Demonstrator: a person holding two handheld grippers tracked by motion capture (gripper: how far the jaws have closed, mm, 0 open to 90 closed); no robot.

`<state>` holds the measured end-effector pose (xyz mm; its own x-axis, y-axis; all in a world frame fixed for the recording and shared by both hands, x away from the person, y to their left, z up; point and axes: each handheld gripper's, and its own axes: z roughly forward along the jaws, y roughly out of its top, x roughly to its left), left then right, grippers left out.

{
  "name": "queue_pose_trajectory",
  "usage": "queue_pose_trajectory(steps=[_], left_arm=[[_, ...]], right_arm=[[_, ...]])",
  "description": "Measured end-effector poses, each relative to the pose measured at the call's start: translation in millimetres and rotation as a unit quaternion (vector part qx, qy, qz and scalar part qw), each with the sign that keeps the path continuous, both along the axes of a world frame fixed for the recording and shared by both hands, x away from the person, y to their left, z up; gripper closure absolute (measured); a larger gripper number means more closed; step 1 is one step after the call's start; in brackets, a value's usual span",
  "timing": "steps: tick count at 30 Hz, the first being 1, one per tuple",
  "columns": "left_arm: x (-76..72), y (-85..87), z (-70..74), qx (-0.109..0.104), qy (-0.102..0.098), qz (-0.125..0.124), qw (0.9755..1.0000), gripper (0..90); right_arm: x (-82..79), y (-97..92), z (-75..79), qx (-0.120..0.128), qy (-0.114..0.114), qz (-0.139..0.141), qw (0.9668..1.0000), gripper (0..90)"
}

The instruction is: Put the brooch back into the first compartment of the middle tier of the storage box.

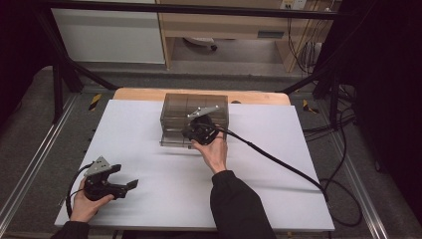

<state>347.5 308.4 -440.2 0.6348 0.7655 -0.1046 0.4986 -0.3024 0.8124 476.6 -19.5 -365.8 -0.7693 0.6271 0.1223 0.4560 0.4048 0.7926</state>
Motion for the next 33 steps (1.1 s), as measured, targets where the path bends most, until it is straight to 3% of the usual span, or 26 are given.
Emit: queue_pose_trajectory(steps=[33], left_arm=[[0.4, 0.8, -0.3, -0.001, 0.001, -0.001, 1.0, 6.7]], right_arm=[[21.0, 22.3, -43.6, -0.004, 0.021, -0.003, 0.9998, 88.7]])
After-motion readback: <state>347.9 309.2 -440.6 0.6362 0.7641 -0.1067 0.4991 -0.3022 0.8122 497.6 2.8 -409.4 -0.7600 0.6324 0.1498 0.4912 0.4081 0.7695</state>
